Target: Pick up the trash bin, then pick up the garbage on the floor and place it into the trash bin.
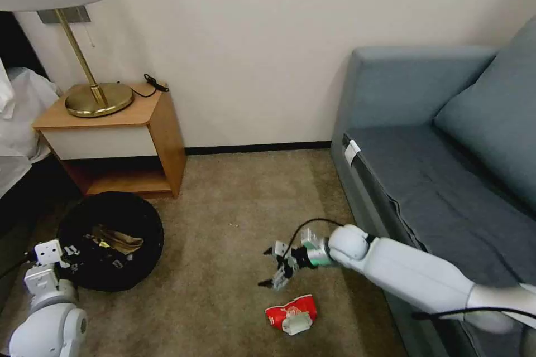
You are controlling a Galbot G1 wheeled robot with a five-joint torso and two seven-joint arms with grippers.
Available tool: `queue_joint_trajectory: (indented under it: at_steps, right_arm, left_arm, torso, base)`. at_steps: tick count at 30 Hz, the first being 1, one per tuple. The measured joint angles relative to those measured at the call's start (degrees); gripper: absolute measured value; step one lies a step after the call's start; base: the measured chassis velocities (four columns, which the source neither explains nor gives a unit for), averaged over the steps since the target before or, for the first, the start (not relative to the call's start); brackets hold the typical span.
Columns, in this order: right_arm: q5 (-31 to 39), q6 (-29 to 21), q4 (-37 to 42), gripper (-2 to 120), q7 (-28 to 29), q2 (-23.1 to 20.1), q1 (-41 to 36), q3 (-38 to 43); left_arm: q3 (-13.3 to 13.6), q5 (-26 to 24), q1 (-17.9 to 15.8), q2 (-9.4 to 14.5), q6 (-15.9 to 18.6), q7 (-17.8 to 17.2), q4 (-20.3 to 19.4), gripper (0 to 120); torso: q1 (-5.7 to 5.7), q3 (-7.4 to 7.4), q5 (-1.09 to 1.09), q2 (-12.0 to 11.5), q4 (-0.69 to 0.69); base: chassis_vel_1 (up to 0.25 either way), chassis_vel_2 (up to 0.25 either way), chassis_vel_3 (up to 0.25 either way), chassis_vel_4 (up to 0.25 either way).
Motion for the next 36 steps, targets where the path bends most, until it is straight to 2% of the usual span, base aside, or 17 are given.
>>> queue_joint_trajectory:
  at_steps: [2,5,14,21,24,26,27,31,36]
  right_arm:
    - [-0.3,0.0,0.0,100,-0.1,-0.1,-0.6,0.4]
    - [-1.2,0.3,0.0,100,-0.3,-0.2,-2.8,2.1]
    - [-1.5,0.6,-0.5,100,-0.3,-0.3,-3.9,1.8]
    - [0.3,0.3,-1.8,100,-0.1,0.0,-2.7,-3.5]
    - [1.0,0.1,-2.3,100,0.1,0.4,-2.1,-5.1]
    - [2.2,-0.2,-3.6,100,0.6,1.0,-1.2,-6.2]
    - [2.2,-0.2,-3.6,100,0.6,1.0,-1.2,-6.2]
    - [2.4,0.1,-3.6,100,0.7,-0.2,-2.3,-3.5]
    - [2.4,0.1,-2.1,100,0.7,-1.1,-3.5,-0.7]
  left_arm:
    - [0.0,-0.3,0.1,0.0,0.4,-0.2,-0.2,2]
    - [-0.1,-1.9,0.5,0.0,2.9,-1.7,-2.2,2]
    - [-0.6,-3.5,1.2,-0.2,5.6,-2.8,-4.5,2]
    - [-1.1,-6.1,1.0,0.0,8.6,-4.3,-5.6,2]
    - [-1.1,-6.3,1.0,-0.2,8.6,-4.4,-5.7,2]
    - [-1.2,-5.1,1.3,-0.1,6.5,-3.5,-4.1,2]
    - [-1.2,-5.1,1.3,-0.1,6.5,-3.5,-4.1,2]
    - [-1.1,-3.5,2.4,2.4,4.3,-2.7,-1.0,2]
    - [-0.1,-3.0,3.4,3.8,3.2,-2.1,-0.6,2]
  torso:
    - [0.00,0.00,0.00,0.0,0.00]
    - [0.00,0.00,0.00,0.0,0.00]
    - [0.00,0.00,0.00,0.0,0.00]
    - [0.00,0.00,-0.01,0.0,0.00]
    - [0.00,0.00,0.00,0.0,0.00]
    - [0.00,0.00,-0.01,0.0,0.01]
    - [0.00,0.00,-0.01,0.0,0.01]
    - [0.00,0.00,-0.01,0.0,0.00]
    - [0.00,0.00,0.01,0.0,0.01]
  base:
    - [0.000,0.000,0.000,0.000]
    - [0.000,0.000,0.000,0.000]
    - [0.000,0.000,0.000,0.000]
    - [0.000,0.000,0.000,0.000]
    - [0.000,0.000,0.000,0.000]
    - [0.000,0.000,0.000,0.000]
    - [0.000,0.000,0.000,0.000]
    - [0.000,0.000,0.000,0.000]
    - [0.000,0.000,0.000,0.000]
